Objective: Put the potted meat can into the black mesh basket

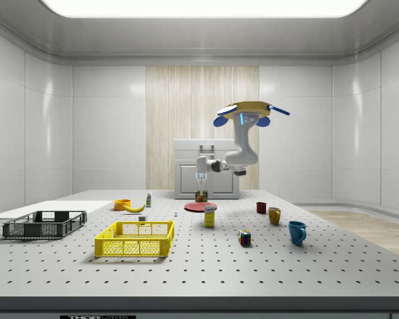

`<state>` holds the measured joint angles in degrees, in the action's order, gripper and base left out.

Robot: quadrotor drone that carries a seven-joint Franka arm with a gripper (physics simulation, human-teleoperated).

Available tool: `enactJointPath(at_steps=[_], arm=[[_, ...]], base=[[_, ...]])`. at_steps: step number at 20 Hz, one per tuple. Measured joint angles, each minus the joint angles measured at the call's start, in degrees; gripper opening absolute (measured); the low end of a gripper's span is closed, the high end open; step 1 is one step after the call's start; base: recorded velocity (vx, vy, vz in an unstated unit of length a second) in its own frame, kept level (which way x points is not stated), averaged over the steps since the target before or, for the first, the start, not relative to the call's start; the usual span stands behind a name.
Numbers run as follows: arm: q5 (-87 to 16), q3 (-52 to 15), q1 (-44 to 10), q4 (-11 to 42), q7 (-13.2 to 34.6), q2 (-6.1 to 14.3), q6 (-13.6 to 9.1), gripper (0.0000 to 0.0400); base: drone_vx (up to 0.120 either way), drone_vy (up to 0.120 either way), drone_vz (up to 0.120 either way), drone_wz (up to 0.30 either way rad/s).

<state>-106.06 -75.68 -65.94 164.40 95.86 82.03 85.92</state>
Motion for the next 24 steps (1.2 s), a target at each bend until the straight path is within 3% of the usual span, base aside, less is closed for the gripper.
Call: enactJointPath(at_steps=[11, 24], arm=[[0.4, -0.2, -0.3, -0.1, 0.2, 1.0, 0.9, 0.0288], [0.8, -0.3, -0.5, -0.1, 0.4, 1.9, 1.8, 0.0288]], base=[[0.120, 0.000, 0.000, 0.000], [0.120, 0.098, 0.000, 0.000]])
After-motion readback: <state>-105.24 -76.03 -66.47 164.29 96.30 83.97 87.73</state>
